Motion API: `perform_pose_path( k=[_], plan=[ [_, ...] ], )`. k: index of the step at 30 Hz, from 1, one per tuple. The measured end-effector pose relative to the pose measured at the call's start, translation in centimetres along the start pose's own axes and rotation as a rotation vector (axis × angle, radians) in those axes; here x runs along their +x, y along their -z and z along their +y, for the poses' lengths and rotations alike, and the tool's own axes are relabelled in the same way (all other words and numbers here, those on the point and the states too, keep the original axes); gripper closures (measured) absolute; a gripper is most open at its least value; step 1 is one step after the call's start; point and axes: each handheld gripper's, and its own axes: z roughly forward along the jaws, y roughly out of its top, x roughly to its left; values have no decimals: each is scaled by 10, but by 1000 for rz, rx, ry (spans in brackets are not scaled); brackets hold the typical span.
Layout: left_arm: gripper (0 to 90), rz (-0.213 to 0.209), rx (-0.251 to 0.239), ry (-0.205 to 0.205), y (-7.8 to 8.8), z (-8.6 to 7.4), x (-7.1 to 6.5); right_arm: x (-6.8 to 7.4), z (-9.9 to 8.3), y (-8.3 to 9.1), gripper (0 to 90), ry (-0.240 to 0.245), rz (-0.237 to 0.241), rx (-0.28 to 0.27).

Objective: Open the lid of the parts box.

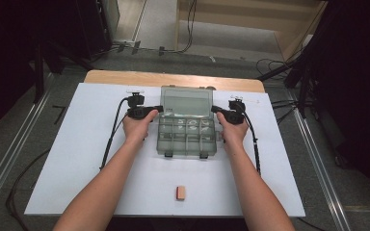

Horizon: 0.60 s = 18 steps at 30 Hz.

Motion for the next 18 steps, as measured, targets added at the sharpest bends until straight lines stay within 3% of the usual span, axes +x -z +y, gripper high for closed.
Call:
perform_pose_path(
  k=[2, 18],
  plan=[
    [780, -6, 6, 17, 0, 0, 1, 0, 0, 0, 819, -1, 2, 1],
    [772, -14, 17, 33, -1, -1, 3, -1, -2, -2, 817, 0, -3, 8]
  ],
)
